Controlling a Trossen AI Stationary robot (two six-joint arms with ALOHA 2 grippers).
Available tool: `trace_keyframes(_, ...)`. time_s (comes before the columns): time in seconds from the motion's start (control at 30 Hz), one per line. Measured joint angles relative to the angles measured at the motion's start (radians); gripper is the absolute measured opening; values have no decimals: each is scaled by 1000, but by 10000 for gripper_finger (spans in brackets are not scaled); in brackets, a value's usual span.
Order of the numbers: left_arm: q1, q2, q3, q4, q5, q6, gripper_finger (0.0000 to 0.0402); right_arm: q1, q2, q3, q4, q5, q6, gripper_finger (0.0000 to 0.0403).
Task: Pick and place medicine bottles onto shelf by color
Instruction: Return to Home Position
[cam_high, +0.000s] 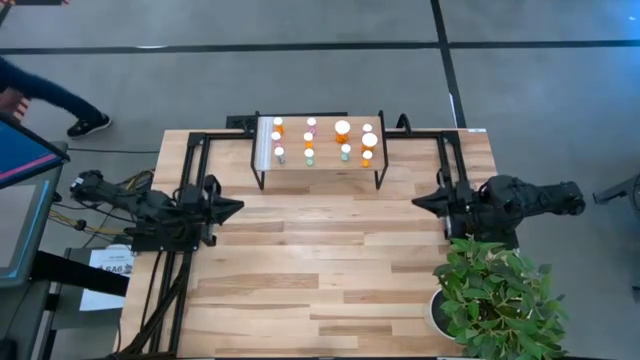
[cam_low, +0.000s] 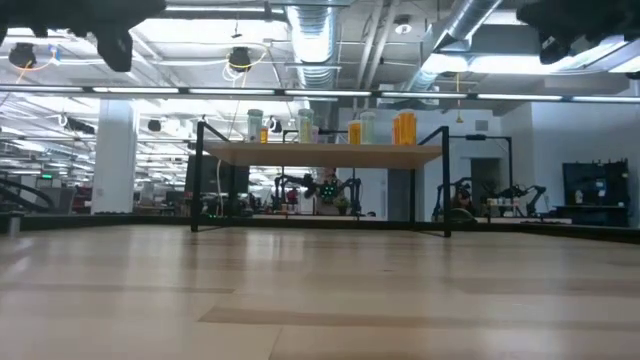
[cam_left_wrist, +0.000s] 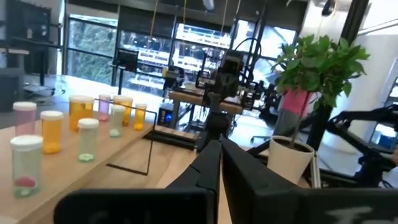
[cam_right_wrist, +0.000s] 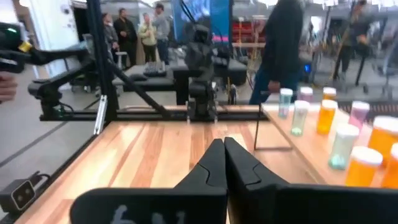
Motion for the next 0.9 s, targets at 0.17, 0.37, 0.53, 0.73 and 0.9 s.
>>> trace_keyframes(0.17, 0, -159, -30, -79, 23, 1, 2, 38, -103, 4, 8, 0, -84, 9)
trace_keyframes(0.37, 0, -246, -28, -158, 31, 83, 0, 55, -168, 1, -45, 0, -120, 8)
trace_keyframes(0.53, 0, -249, -66, -155, 50, 108, 0, 54, -164, -61, -45, 0, -138, 9)
trace_keyframes(0.73, 0, -245, -191, -42, 96, 108, 0, 54, -168, -176, 25, 0, -125, 8)
trace_keyframes(0.9, -1, -240, -224, -35, 128, 109, 0, 52, -167, -247, 60, 1, -88, 7)
